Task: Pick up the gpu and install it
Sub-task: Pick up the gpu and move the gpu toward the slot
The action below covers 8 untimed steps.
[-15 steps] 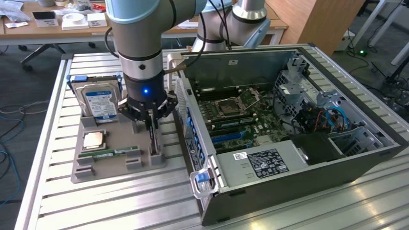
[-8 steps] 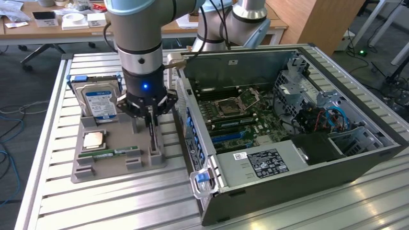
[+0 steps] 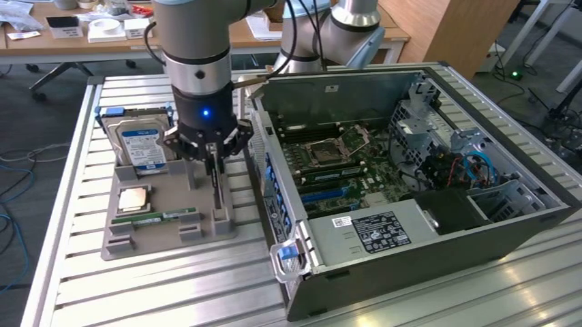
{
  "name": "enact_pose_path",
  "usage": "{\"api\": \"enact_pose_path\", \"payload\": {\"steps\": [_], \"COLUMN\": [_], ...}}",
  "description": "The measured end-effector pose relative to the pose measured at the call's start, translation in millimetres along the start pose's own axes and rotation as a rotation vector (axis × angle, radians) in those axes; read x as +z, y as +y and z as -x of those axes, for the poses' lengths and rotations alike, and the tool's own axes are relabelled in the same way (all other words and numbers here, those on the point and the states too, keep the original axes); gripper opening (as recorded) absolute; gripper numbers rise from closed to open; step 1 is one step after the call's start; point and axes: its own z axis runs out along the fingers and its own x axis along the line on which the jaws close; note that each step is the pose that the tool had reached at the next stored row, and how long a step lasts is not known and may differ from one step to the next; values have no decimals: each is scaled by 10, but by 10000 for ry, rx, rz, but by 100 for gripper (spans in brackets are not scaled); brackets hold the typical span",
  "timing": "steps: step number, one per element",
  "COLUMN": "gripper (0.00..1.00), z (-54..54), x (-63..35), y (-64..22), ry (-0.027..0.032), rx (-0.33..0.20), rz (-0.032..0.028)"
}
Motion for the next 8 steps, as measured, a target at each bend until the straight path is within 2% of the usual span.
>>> {"api": "enact_pose_path", "payload": {"steps": [8], "gripper": [26], "z": [4], "x": [-176], "y": [7], "ry": [0], "rx": [0], "rz": [1]}}
